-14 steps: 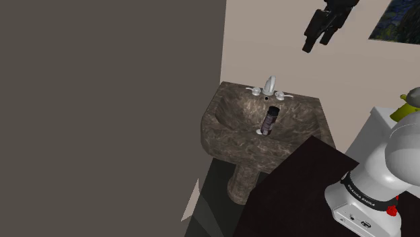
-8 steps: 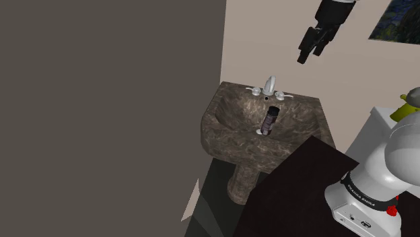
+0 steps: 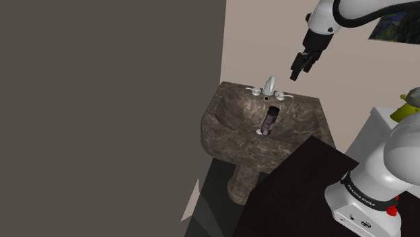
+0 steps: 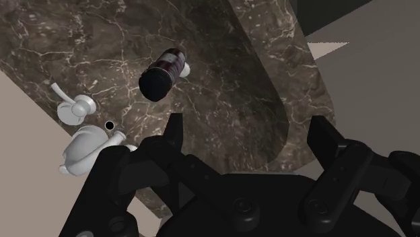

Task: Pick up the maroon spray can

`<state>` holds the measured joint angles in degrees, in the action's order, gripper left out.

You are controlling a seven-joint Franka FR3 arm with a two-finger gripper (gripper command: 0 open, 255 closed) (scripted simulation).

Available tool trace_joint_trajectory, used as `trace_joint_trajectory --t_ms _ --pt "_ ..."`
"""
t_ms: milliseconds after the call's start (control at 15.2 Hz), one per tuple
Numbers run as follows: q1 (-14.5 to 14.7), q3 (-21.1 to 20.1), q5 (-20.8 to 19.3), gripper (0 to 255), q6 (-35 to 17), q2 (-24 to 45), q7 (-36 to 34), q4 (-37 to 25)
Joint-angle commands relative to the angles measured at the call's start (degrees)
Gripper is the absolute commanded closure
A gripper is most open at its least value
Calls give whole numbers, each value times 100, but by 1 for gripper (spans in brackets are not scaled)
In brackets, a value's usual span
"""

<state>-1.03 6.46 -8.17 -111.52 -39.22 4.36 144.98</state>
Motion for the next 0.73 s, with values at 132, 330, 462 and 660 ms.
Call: trace_joint_trajectory --t_ms 132,330,462,660 --pt "-76 325 -155 0 -732 543 343 216" --pt "-126 575 -242 0 -1289 1036 613 306" --pt "-148 743 -275 0 -1660 1408 802 323" --pt "-162 989 -266 0 -2208 2021 1111 287"
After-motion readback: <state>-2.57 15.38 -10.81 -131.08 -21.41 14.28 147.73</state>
